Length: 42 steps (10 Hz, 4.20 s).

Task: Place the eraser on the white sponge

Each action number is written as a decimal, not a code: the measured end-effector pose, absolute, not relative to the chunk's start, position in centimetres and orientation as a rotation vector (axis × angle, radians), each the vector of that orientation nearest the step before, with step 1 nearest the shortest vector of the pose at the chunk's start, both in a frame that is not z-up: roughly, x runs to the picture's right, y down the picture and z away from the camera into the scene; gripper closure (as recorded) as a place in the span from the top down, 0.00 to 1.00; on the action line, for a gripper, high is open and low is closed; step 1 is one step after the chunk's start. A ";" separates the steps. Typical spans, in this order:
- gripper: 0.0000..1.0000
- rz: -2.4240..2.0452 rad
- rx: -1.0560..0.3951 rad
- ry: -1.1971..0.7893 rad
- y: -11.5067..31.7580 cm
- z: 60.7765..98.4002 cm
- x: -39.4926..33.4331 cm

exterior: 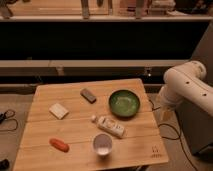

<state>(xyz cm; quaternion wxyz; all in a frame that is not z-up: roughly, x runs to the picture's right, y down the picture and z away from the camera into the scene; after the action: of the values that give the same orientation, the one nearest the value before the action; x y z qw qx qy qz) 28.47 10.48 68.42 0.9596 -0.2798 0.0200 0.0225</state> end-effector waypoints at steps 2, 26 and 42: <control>0.65 0.045 -0.567 0.041 10.5 68.4 28.5; 0.65 0.045 -0.567 0.041 10.5 68.4 28.5; 0.80 -0.187 -0.510 0.077 1.3 73.0 15.0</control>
<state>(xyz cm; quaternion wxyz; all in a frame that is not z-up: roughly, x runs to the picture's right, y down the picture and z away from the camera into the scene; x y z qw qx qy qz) 14.96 1.27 73.05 0.9626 -0.2519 0.0378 -0.0925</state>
